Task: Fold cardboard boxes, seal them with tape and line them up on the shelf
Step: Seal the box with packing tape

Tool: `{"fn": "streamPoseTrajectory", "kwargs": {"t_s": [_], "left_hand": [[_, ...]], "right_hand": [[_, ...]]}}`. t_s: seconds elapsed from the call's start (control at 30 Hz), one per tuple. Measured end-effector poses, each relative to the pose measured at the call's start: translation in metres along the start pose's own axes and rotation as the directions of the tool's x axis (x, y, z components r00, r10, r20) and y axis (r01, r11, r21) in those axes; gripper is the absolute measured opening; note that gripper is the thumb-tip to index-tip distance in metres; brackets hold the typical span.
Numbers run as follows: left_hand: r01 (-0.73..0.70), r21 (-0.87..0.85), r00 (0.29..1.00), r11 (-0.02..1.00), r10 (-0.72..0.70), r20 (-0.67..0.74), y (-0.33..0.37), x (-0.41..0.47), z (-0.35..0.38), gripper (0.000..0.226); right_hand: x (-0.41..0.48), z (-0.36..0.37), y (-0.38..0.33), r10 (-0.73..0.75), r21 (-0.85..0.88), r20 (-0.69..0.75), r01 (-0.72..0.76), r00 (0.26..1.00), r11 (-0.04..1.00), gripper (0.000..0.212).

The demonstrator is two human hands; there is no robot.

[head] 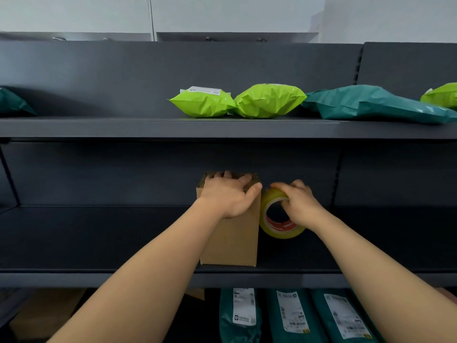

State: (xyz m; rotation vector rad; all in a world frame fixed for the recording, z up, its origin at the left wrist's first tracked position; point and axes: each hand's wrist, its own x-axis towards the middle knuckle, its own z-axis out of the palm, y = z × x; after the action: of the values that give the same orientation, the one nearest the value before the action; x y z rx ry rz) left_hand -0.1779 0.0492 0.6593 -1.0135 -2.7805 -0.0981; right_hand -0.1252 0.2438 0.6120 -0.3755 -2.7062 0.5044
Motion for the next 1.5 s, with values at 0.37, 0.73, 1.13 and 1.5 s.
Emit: {"fn": "streamPoseTrajectory", "kwargs": {"t_s": [0.37, 0.73, 1.13, 1.5], "left_hand": [[-0.052, -0.073, 0.96, 0.996, 0.07, 0.272, 0.002, 0.014, -0.023, 0.078], [-0.004, -0.255, 0.927, 0.967, 0.099, 0.361, 0.006, 0.054, -0.037, 0.115], [-0.158, -0.899, 0.985, 0.409, 0.004, -0.171, -0.015, 0.015, 0.009, 0.107], [-0.192, -0.972, 0.972, 0.138, -0.107, -0.207, -0.051, -0.012, 0.05, 0.075]], "right_hand": [[-0.004, -0.003, -0.004, 0.029, -0.011, 0.023, -0.029, 0.999, 1.0, 0.082], [-0.001, -0.002, 0.006, -0.032, -0.035, 0.016, 0.032, 0.999, 0.999, 0.076], [-0.001, -0.047, 0.022, 0.122, 0.603, -0.361, 0.132, 0.924, 0.786, 0.044], [0.019, -0.046, 0.033, -0.099, 0.219, -0.248, 0.155, 0.964, 0.963, 0.049]]}}
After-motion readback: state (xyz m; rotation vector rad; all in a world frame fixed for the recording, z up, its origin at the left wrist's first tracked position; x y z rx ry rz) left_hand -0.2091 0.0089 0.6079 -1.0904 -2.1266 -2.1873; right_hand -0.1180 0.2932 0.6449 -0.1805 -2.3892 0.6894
